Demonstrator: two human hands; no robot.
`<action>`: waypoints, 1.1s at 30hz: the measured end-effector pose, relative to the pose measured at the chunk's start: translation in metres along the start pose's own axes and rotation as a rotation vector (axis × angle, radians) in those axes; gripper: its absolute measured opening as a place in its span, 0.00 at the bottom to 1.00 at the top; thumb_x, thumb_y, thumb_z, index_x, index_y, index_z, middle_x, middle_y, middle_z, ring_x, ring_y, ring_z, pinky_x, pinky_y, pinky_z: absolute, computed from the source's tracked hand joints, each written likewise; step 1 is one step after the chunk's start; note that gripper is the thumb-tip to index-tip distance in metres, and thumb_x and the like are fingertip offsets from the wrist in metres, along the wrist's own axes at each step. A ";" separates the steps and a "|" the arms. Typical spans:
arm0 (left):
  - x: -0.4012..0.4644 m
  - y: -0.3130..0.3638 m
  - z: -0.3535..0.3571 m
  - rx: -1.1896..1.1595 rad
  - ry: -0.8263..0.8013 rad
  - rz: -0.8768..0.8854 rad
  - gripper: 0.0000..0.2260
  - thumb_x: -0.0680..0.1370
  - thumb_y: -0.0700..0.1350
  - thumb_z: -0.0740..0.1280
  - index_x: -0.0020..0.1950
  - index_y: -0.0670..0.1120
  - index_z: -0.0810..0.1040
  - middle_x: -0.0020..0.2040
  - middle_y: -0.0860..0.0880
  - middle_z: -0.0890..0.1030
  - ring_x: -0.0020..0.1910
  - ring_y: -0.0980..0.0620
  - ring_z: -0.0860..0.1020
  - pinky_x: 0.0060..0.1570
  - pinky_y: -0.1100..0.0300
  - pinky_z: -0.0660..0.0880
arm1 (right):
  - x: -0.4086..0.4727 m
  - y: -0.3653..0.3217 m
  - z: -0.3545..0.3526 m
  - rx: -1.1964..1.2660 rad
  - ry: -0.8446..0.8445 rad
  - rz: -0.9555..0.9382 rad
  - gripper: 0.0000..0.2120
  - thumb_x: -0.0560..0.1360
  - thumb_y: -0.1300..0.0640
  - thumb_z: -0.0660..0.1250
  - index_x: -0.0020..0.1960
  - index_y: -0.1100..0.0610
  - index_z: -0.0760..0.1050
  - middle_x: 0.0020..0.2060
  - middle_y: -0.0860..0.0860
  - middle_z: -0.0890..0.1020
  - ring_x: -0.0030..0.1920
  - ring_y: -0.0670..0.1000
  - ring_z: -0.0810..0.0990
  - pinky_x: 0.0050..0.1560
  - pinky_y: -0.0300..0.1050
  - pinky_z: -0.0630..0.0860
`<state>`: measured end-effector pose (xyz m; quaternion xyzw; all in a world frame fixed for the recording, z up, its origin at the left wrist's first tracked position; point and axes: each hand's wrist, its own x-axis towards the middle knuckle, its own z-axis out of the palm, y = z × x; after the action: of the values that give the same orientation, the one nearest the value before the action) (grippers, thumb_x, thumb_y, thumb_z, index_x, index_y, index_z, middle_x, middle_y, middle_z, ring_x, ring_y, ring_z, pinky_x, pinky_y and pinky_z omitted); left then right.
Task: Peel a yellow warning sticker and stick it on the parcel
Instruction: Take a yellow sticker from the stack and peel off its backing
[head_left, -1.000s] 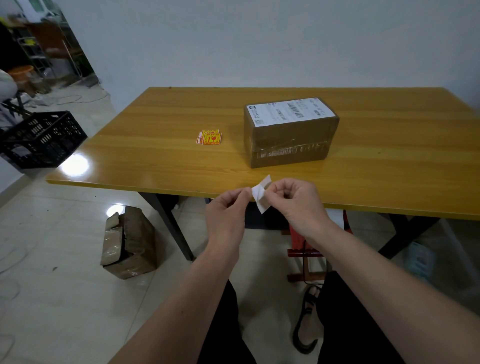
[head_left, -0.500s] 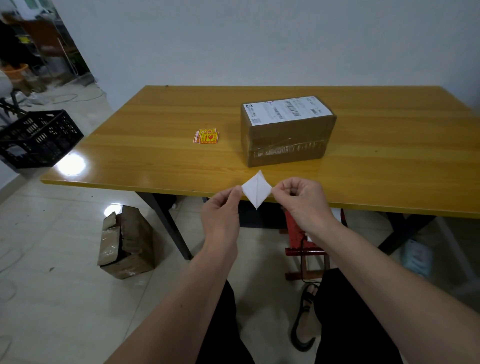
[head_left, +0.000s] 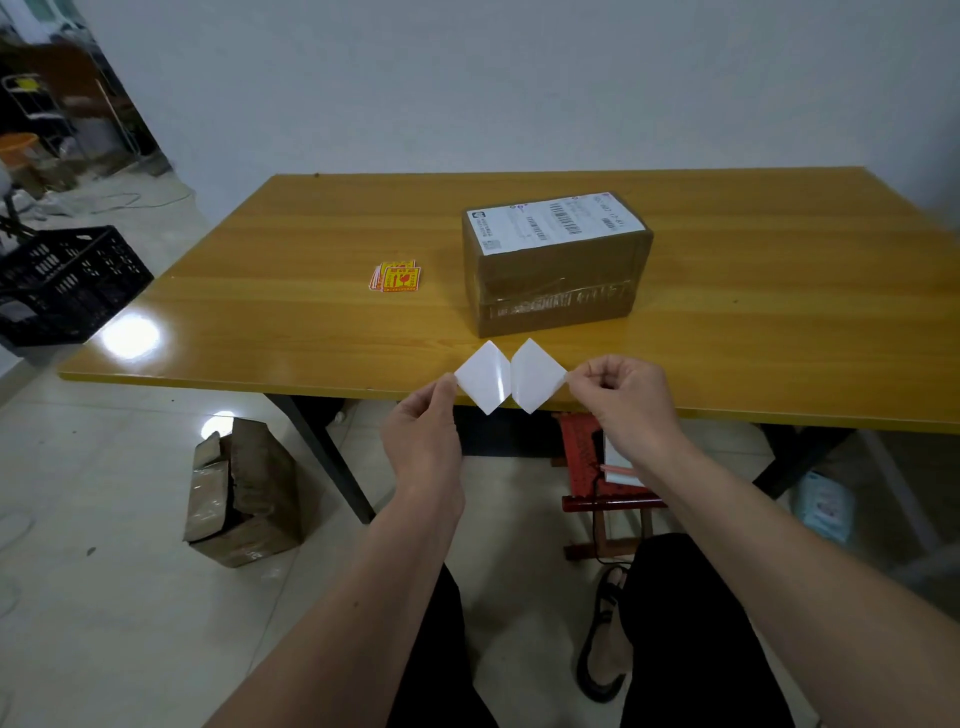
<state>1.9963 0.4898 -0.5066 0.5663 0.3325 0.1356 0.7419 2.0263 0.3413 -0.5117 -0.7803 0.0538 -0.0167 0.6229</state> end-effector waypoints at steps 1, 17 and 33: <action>0.000 0.000 0.002 -0.002 0.005 -0.006 0.05 0.75 0.44 0.69 0.39 0.51 0.79 0.42 0.56 0.78 0.46 0.57 0.76 0.52 0.61 0.71 | 0.001 0.000 -0.003 -0.001 0.009 0.008 0.09 0.73 0.64 0.67 0.34 0.56 0.75 0.29 0.49 0.73 0.32 0.45 0.70 0.38 0.35 0.69; -0.016 -0.001 0.050 0.080 -0.080 0.003 0.08 0.76 0.45 0.68 0.37 0.53 0.76 0.40 0.57 0.77 0.50 0.54 0.75 0.59 0.56 0.73 | 0.040 0.024 -0.070 -0.084 0.280 0.081 0.12 0.75 0.60 0.67 0.33 0.56 0.73 0.30 0.49 0.76 0.33 0.47 0.73 0.35 0.40 0.70; -0.020 0.003 0.074 0.155 -0.236 0.230 0.05 0.76 0.44 0.67 0.47 0.48 0.83 0.40 0.59 0.81 0.41 0.62 0.77 0.44 0.67 0.74 | 0.026 -0.026 -0.065 0.091 -0.044 0.194 0.02 0.72 0.62 0.70 0.43 0.58 0.78 0.30 0.51 0.78 0.27 0.47 0.73 0.24 0.38 0.68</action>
<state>2.0302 0.4233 -0.4872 0.6680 0.1858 0.1260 0.7095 2.0472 0.2812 -0.4729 -0.7424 0.1148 0.0585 0.6575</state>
